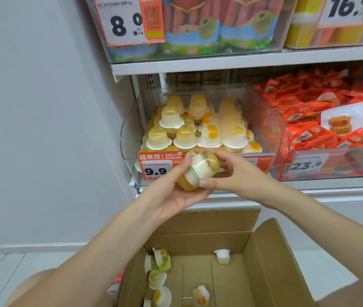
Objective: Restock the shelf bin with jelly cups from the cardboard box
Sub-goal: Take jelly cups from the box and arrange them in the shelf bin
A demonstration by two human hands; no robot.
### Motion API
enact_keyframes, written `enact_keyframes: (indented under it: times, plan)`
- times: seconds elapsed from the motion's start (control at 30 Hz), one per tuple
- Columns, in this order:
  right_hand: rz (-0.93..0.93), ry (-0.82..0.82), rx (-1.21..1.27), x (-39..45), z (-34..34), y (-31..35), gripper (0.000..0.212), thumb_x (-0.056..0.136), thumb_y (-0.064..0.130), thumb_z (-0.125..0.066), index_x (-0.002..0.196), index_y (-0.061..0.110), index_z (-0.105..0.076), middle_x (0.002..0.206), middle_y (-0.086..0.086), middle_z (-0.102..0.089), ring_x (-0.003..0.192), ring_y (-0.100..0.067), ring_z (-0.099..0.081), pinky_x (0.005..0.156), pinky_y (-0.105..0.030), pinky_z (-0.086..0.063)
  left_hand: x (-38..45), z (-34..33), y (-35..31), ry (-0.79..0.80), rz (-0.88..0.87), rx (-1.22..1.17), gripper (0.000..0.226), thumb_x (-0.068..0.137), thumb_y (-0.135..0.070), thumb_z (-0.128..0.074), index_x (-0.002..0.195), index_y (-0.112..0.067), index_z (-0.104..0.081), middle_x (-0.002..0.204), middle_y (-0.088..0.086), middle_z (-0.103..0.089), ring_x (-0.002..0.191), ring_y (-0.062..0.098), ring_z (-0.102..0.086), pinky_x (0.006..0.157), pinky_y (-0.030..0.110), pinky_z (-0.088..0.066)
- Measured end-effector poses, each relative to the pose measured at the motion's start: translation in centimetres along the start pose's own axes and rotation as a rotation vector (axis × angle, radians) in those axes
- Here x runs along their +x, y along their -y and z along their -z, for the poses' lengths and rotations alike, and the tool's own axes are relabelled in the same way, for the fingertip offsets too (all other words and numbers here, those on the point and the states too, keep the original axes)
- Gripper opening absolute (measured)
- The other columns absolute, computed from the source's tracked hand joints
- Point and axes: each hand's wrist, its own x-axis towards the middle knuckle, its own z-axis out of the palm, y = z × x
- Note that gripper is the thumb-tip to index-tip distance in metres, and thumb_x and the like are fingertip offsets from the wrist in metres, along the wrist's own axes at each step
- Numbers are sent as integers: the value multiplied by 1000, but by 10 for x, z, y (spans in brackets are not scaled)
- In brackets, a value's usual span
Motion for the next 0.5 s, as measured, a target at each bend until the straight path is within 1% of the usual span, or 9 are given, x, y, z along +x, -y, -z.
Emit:
enact_keyframes:
  times: [0.07,0.13,0.17,0.23,0.27,0.33,0.4,0.47,0.5]
  plan:
    - [26,-49,-87,3,1,1,54,68,20,-83,116,31,-60,112,6,-64,102,-5,-60,84,-19,-51,0,-1,-6,12,3,41,40,68,-19,-69,105,-5,-63,106,20,-70,95,33,-69,77,47,-57]
    - [37,-78,-154,5,0,4,51,66,22,-85,111,30,-63,107,5,-67,99,-12,-62,85,-24,-52,0,-3,-8,6,7,51,41,68,-17,-69,107,-4,-63,107,20,-70,96,33,-69,75,45,-58]
    - [41,-80,-152,6,-1,5,49,67,21,-86,110,27,-64,105,4,-68,98,-13,-62,84,-25,-53,0,-3,-8,10,16,40,44,69,-18,-69,110,-3,-62,109,21,-69,99,34,-68,76,45,-58]
    - [47,-103,-126,7,-3,8,48,67,17,-85,110,21,-65,102,1,-69,95,-15,-64,82,-25,-53,1,-3,-10,25,37,14,50,72,-22,-68,118,-2,-59,114,23,-66,104,35,-66,80,45,-57]
    - [58,-144,-133,9,-3,10,48,67,16,-85,110,19,-65,101,2,-69,94,-14,-64,81,-24,-54,1,-3,-13,27,48,8,54,73,-26,-69,120,-1,-58,116,23,-65,105,35,-65,81,45,-57]
    - [85,-287,-176,16,3,17,45,67,19,-85,108,20,-66,97,7,-68,90,-9,-64,78,-22,-53,-1,-1,-21,16,54,64,60,75,-38,-68,122,-1,-56,118,21,-64,104,34,-66,83,45,-57]
    - [110,-465,-232,32,17,26,43,66,28,-85,104,23,-66,95,9,-69,89,-9,-64,80,-24,-52,0,3,-28,-71,-7,291,49,85,-42,-60,117,-5,-60,117,14,-66,103,28,-67,86,45,-55]
    - [114,-579,-386,54,32,38,47,65,35,-84,106,23,-64,102,7,-68,97,-11,-63,84,-26,-50,0,7,-31,-226,-113,595,30,91,-34,-54,111,-13,-65,110,5,-69,94,19,-66,88,39,-51]
    - [107,-600,-484,66,38,43,52,65,38,-83,110,21,-62,106,6,-66,101,-13,-61,84,-25,-47,1,10,-31,-289,-152,710,23,91,-27,-55,109,-17,-66,106,2,-70,89,16,-65,87,35,-51]
